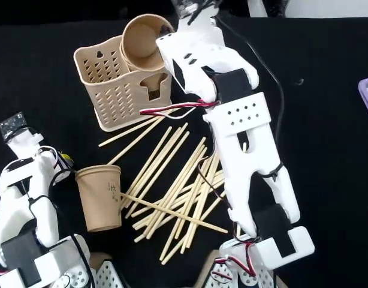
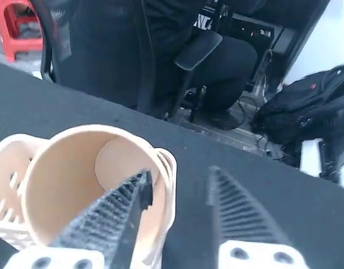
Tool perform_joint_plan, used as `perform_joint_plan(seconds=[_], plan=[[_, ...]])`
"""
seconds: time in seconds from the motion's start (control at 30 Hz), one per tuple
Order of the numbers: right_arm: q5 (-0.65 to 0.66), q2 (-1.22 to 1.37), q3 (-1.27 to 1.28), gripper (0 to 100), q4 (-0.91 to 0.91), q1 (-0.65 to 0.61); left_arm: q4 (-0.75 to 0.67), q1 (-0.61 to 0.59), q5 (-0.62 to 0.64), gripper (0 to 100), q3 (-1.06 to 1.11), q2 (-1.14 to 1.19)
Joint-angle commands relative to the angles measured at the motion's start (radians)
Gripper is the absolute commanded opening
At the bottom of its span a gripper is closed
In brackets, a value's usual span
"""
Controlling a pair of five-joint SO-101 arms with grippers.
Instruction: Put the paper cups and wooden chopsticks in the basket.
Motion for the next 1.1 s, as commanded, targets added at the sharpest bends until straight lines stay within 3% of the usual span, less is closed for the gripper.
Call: perform_joint_plan(seconds=[0.0, 0.43, 0.73, 0.9, 1.07], plan=[[-0.031, -0.004, -0.062, 20.8, -0.041, 0.017, 0.011, -0.002, 0.005, 24, -0.030, 0.006], [-0.035, -0.004, 0.113, 20.7, -0.290, -0.021, 0.012, -0.002, 0.005, 24, -0.027, 0.005], [-0.028, 0.071, 0.110, 11.9, -0.503, -0.112, 0.012, -0.002, 0.005, 24, -0.027, 0.005], [-0.034, 0.185, -0.004, 11.8, -0.500, -0.110, 0.012, -0.004, 0.003, 24, -0.027, 0.005], [-0.035, 0.168, -0.140, 11.8, -0.315, -0.117, 0.012, -0.004, 0.002, 24, -0.027, 0.005]])
